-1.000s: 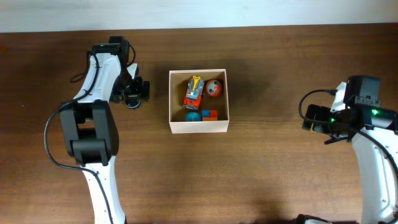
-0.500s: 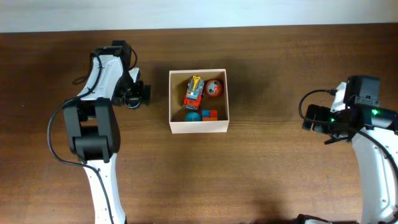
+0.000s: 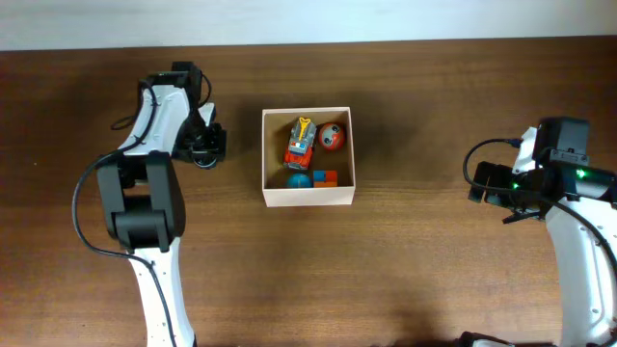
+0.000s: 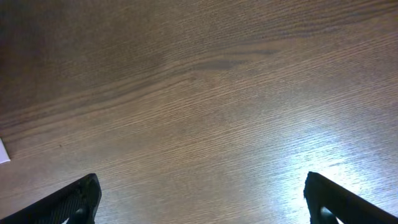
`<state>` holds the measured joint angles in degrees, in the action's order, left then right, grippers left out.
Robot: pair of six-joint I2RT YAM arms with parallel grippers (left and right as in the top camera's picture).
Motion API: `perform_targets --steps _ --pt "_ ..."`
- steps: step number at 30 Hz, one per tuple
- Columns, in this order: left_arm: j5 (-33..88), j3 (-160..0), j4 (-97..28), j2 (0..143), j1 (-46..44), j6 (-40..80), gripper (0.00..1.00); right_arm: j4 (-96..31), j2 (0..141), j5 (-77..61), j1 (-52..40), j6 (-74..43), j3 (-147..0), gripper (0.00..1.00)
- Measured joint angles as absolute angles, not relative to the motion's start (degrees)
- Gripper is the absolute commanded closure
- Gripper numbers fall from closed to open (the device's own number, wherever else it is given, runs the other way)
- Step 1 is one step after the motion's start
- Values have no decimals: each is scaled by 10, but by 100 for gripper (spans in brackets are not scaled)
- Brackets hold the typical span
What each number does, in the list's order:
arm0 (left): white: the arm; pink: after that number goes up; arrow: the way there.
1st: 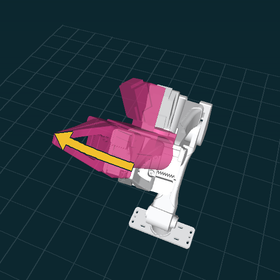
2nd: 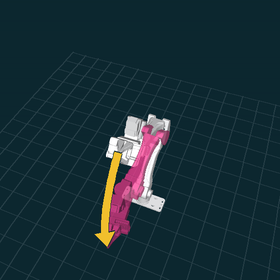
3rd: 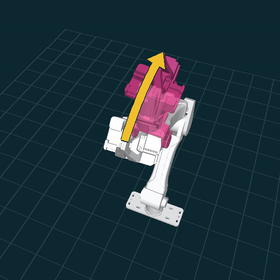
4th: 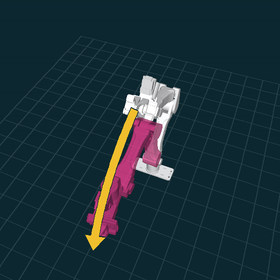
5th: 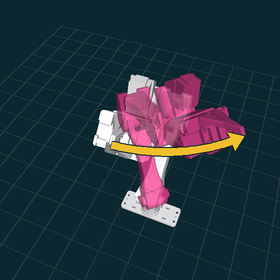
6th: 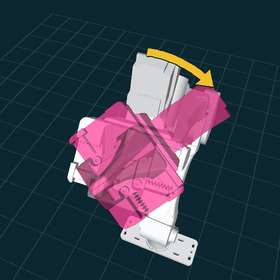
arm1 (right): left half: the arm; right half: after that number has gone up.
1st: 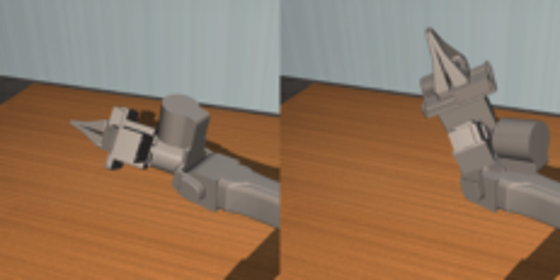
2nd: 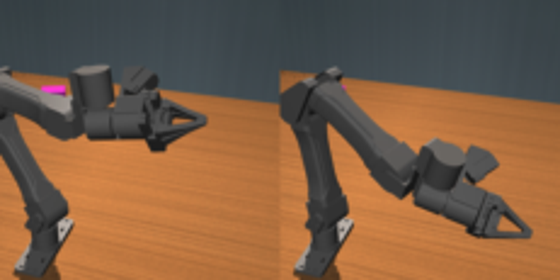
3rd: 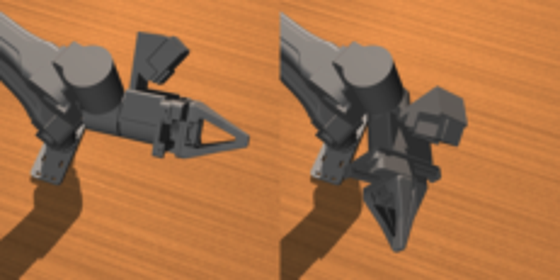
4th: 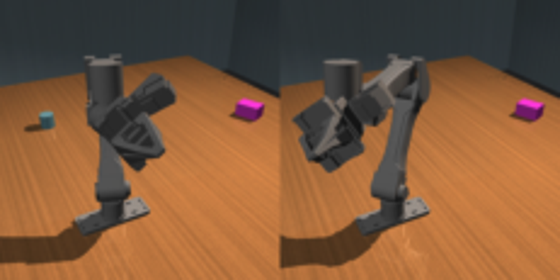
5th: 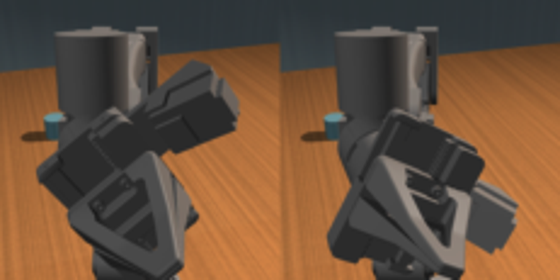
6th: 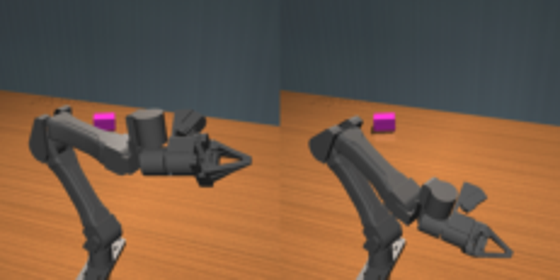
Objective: Pack container
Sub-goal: 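Lower the left gripper and grasp the black puck, then carry the black puck right into the box and release it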
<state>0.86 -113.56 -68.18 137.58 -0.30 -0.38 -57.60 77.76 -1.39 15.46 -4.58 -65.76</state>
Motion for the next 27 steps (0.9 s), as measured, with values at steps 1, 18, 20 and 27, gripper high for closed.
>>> perform_targets --steps 1,18,20,27 --pt "9 -1136 -682 1376 -3 -4 30 -576 778 -14 155 -46 -658 1" --pt "17 -1179 -738 1387 -3 -4 50 -576 778 -14 155 -46 -658 1" --pt "25 -1208 -768 1389 -3 -4 50 -576 778 -14 155 -46 -658 1" --pt "58 -1389 -881 1389 -20 -4 49 -576 778 -14 155 -46 -658 1"
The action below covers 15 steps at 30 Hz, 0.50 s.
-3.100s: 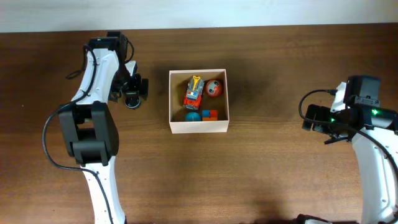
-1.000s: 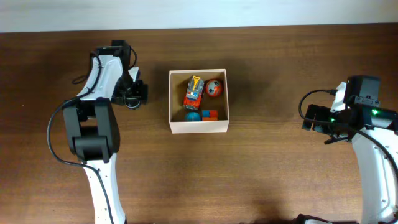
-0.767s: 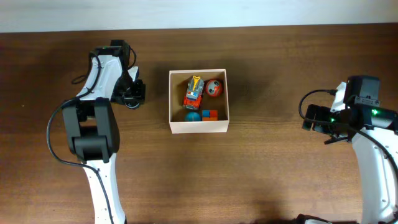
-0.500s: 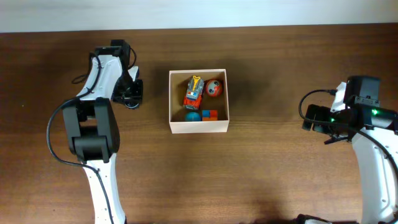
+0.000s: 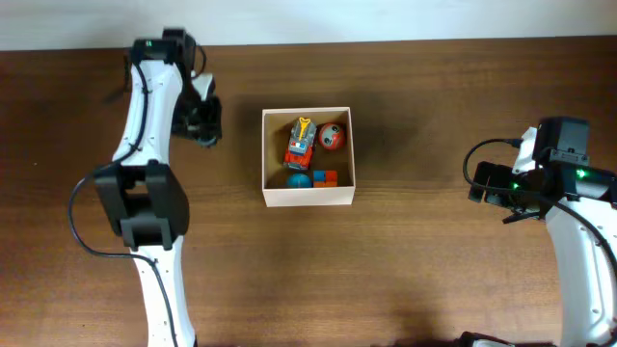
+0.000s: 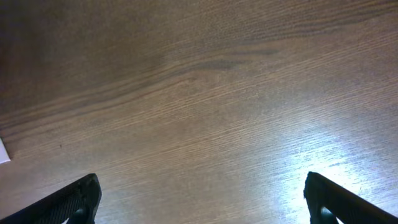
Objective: Pack container
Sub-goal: 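Carry the black puck right into the box and release it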
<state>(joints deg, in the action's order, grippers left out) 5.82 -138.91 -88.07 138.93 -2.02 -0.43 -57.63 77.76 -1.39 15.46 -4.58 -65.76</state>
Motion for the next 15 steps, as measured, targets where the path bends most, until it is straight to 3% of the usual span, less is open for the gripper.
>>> perform_targets --steps 6,15 --pt "69 -1521 -963 1388 -83 -4 48 -576 778 -14 155 -46 -658 2" --pt "85 -1531 -965 1387 -217 -6 38 -576 778 -14 155 -46 -658 1"
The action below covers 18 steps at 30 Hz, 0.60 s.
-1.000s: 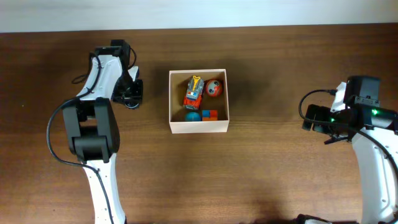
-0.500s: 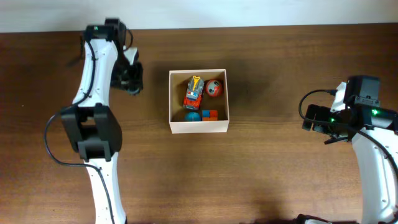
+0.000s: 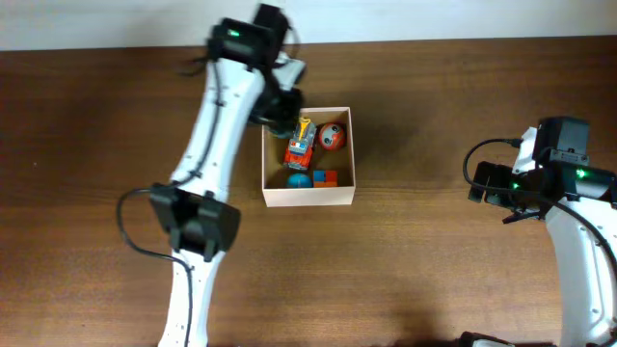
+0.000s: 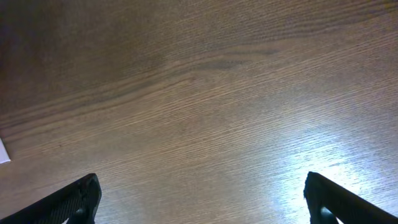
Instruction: Pack container
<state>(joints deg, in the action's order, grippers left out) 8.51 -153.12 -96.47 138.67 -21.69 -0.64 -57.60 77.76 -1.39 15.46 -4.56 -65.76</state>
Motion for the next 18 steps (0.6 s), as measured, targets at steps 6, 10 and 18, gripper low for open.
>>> perform_targets --steps 6,10,18 --pt "76 -1531 -965 1387 -239 -11 2 -576 778 -14 155 -46 -658 1" --pt "70 -1531 -965 1387 -232 -11 1 -576 778 -14 155 -46 -658 1" --pt "56 -1531 -965 1387 -196 -10 1 -576 778 -14 155 -46 -658 1"
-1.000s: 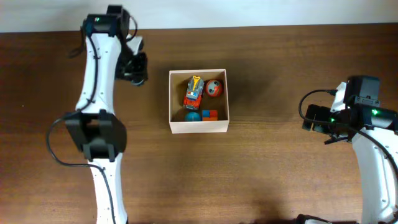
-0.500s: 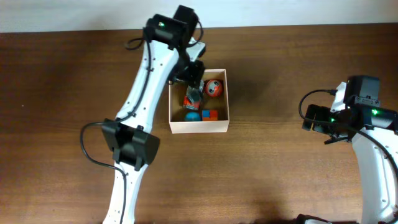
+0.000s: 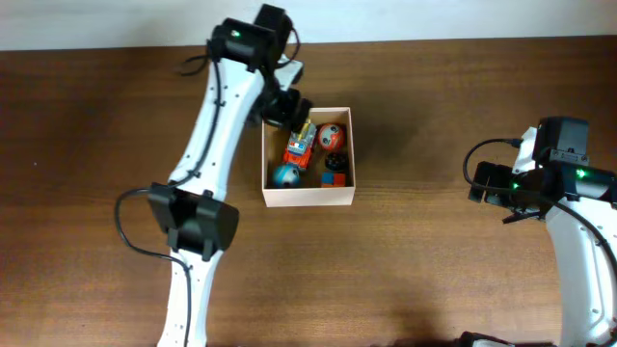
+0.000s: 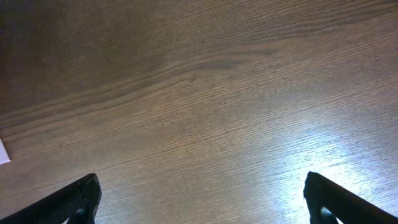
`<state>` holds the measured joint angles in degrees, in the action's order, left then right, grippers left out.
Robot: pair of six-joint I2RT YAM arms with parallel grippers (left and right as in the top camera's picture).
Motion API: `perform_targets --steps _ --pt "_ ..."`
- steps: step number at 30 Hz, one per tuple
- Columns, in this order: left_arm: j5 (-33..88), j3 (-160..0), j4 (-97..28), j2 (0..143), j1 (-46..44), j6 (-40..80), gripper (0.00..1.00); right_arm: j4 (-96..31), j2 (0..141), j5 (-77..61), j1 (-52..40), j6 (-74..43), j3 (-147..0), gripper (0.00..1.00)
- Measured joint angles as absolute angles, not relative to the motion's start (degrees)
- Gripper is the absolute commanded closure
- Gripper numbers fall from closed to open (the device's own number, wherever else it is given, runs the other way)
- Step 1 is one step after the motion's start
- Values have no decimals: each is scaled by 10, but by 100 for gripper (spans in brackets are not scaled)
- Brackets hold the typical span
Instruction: Pack container
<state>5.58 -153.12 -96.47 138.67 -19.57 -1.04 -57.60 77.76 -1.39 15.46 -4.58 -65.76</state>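
Observation:
The white box (image 3: 308, 198) stands at the table's middle. In it lie an orange toy truck (image 3: 300, 143), a red ball (image 3: 331, 137), a blue ball (image 3: 285, 175), a small dark object (image 3: 336, 162) and an orange-and-blue block (image 3: 333, 178). My left gripper (image 3: 286, 106) hangs over the box's far left corner; its jaws are too dark to read. My right gripper (image 3: 485, 183) sits far right of the box. In the wrist view the right gripper (image 4: 201, 186) is open over bare wood, fingertips (image 4: 84, 196) wide apart.
The brown wooden table (image 3: 434, 280) ends at a pale strip along the far edge. The left arm (image 3: 217, 145) reaches from the near edge across the table left of the box. A white corner (image 4: 3, 151) shows at the right wrist view's left edge.
A small dark object now lies in the box's right half, and the blue ball sits further left. The left gripper has stayed over the box's far left corner. The right arm is still.
The left gripper was down at the table left of the box, then a little farther back on that side, then over the box's far left corner. Now a dark object lies among the toys. The right gripper stayed open throughout.

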Motion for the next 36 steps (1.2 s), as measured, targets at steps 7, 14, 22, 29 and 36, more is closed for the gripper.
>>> perform_targets --steps 7,14,22,29,36 --pt "53 -1532 -965 1377 -149 -8 1 -576 778 -14 155 -46 -658 1" --pt "50 -1533 -965 1282 -131 -4 1 -576 778 -14 155 -46 -658 1" --pt "50 -1547 -963 1211 -144 -3 1 -576 778 -14 155 -46 -658 1" --pt "50 -1546 -964 1218 -168 -1 1 -576 778 -14 155 -45 -658 1" --pt "51 -1546 -965 1218 -176 -1 1 -576 778 -14 155 -46 -658 1"
